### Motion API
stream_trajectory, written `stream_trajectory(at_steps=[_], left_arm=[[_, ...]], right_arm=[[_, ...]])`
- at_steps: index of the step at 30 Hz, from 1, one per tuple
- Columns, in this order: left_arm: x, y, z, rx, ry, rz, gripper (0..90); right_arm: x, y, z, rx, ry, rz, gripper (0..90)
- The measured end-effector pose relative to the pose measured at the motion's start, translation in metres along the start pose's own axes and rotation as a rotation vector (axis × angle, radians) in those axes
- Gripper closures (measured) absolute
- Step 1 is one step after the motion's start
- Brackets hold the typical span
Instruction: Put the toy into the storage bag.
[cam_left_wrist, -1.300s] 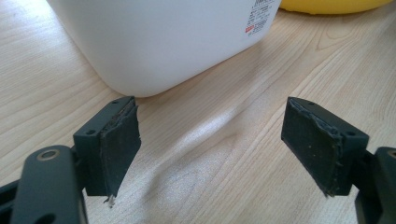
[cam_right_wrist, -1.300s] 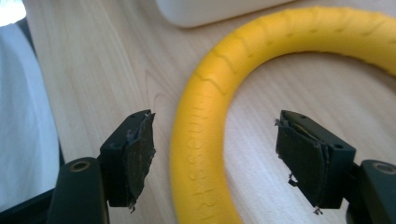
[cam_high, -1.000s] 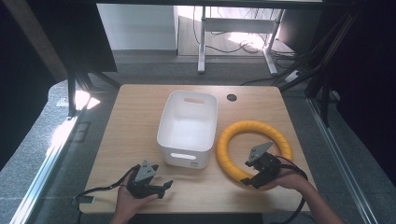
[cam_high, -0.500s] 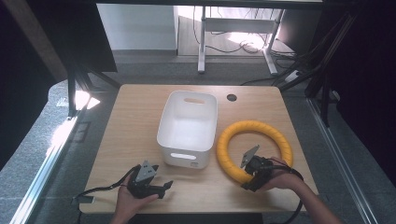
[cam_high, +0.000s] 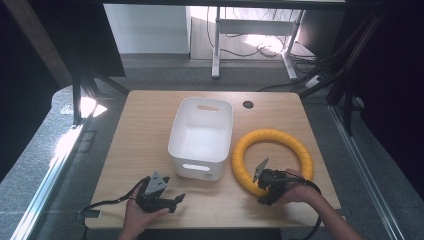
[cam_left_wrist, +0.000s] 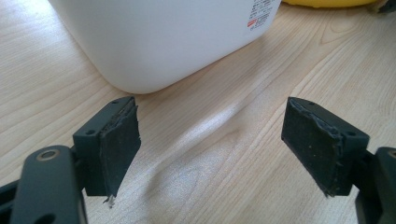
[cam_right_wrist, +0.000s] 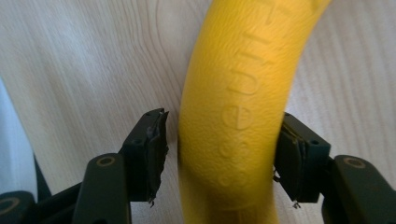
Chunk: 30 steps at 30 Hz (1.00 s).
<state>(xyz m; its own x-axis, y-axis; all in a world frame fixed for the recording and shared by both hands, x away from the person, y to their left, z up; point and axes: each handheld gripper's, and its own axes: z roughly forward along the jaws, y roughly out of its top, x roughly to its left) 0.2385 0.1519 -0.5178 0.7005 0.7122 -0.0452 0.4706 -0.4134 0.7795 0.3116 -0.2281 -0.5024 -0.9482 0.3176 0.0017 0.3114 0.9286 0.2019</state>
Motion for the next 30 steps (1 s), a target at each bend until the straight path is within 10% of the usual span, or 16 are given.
stream_trajectory(at_steps=[13,30], left_arm=[[0.0,0.0,0.0,-0.001,0.0,0.004,19.4],[0.0,0.0,0.001,0.003,0.002,0.004,19.4]], right_arm=[[-0.006,0.006,-0.002,0.037,0.009,0.024,50.7],[-0.028,-0.017,-0.037,-0.277,0.167,0.157,51.1]])
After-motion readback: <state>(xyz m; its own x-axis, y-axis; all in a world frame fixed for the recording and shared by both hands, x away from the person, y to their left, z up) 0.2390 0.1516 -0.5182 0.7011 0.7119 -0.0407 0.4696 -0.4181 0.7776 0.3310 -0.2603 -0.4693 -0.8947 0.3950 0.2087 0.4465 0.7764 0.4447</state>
